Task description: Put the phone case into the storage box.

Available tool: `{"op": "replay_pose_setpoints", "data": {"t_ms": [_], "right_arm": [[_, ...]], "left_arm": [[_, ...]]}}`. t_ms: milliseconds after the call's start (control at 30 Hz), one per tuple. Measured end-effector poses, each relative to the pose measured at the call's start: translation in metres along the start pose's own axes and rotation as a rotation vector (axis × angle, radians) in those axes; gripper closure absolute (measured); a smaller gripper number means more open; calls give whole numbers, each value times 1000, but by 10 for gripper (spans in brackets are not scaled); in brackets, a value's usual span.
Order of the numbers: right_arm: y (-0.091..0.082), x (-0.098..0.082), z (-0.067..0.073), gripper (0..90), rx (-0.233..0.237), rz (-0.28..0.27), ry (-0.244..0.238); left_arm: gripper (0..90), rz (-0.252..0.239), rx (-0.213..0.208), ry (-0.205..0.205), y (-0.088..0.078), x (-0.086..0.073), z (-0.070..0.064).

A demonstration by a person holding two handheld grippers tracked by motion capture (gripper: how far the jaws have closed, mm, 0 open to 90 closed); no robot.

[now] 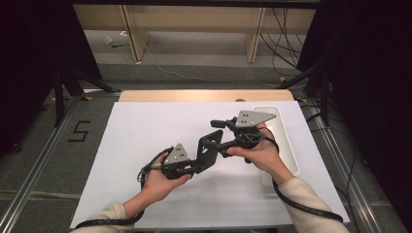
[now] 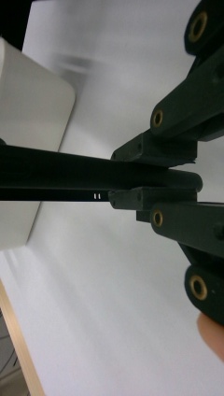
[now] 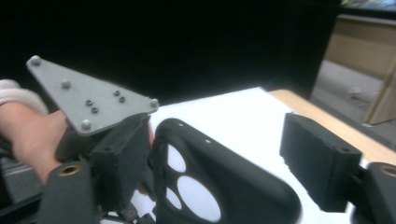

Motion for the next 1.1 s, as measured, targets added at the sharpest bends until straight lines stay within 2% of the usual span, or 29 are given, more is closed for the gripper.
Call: {"op": "replay_pose_setpoints", "data": {"t_ms": [67, 167, 267, 500, 633, 833, 1100], "right_arm": [[-2, 0, 0, 232, -23, -15, 6], [-6, -3, 2, 165, -72, -24, 9], [-10, -10, 5, 154, -120, -30, 21], [-12, -19, 7, 131, -201, -37, 43], [-14, -20, 8, 128, -223, -47, 47], [-14, -27, 13, 113, -243, -33, 52], [-14, -31, 16, 80, -274, -36, 62]], "left_arm": [[800, 0, 16, -9, -1, 0, 1], [800, -6, 40, -25, -1, 0, 2], [800, -11, 60, -44, -1, 1, 3], [800, -10, 95, -63, -1, 2, 2], [800, -12, 106, -74, -2, 2, 1], [800, -18, 123, -94, -1, 3, 2], [800, -23, 118, -104, 4, 4, -3]]}}
Point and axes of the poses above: each handheld gripper's, and its own axes: y roughly forward along the jaws, x roughly out of its top, z roughly to its left, the point moved 1 cm from there along y, roughly forward along the jaws, and after that the axes turned 1 degree about -z, right-handed, at the moved point
